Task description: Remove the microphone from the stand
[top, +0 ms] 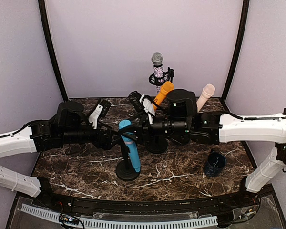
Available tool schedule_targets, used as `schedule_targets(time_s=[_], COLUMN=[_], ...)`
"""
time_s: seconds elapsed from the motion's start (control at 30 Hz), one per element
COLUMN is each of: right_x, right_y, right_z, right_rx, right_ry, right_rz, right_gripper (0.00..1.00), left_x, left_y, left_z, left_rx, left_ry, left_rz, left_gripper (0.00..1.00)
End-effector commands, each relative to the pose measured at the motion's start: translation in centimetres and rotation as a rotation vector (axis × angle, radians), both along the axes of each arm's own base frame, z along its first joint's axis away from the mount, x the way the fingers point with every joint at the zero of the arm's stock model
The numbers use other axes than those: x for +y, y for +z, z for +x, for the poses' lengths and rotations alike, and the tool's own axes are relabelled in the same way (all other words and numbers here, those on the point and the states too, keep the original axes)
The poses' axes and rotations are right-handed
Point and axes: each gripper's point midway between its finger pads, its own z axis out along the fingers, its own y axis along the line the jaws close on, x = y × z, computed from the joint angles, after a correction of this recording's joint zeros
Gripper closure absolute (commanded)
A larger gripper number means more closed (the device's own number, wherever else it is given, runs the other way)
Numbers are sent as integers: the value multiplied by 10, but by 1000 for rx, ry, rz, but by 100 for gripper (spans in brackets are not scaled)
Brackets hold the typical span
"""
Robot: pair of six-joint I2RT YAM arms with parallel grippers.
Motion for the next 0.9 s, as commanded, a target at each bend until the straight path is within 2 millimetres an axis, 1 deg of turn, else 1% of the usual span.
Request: schedule_targets(time_s=[0.0,0.13,0.23,0.3,0.4,0.47,0.53,0.6,0.63,0.67,0.7,0.73,0.77,0.8,0.87], right_x=[1,-3,-6,-8,-10,-10,-9,-8,-7,-7,-7,-7,-6,-7,-8], right_y=[-2,19,38,48,54,53,49,43,40,39,36,34,33,32,32], right_z=[1,2,-2,-5,-7,-7,-7,-7,-8,-9,-10,-10,-11,-12,-14], right_rx=[12,12,4,-3,-12,-15,-13,-10,-8,-7,-6,-5,-5,-6,-10], right_ry=[-24,-36,-28,-19,-10,-9,-8,-1,3,8,15,18,23,27,37], right_rz=[19,81,133,159,176,174,164,155,151,148,144,139,137,134,135], right_gripper=[62,63,63,64,64,64,64,64,64,64,64,64,64,64,64], left_x=[23,25,27,28,29,29,29,28,31,32,35,37,39,40,43], left_y=[-69,-72,-74,-74,-73,-69,-58,-43,-31,-25,-13,0,5,17,25], left_z=[-22,-23,-23,-23,-21,-19,-16,-15,-11,-9,-8,-8,-8,-8,-10], left_rx=[142,143,144,141,131,115,90,61,29,14,-10,-35,-46,-67,-98], left_ry=[-28,-25,-23,-21,-15,-8,0,4,30,38,52,57,62,65,50], left_rz=[207,218,225,228,235,232,212,178,164,156,138,115,112,92,89], left_gripper=[14,14,14,14,14,14,13,12,11,10,9,9,8,6,4])
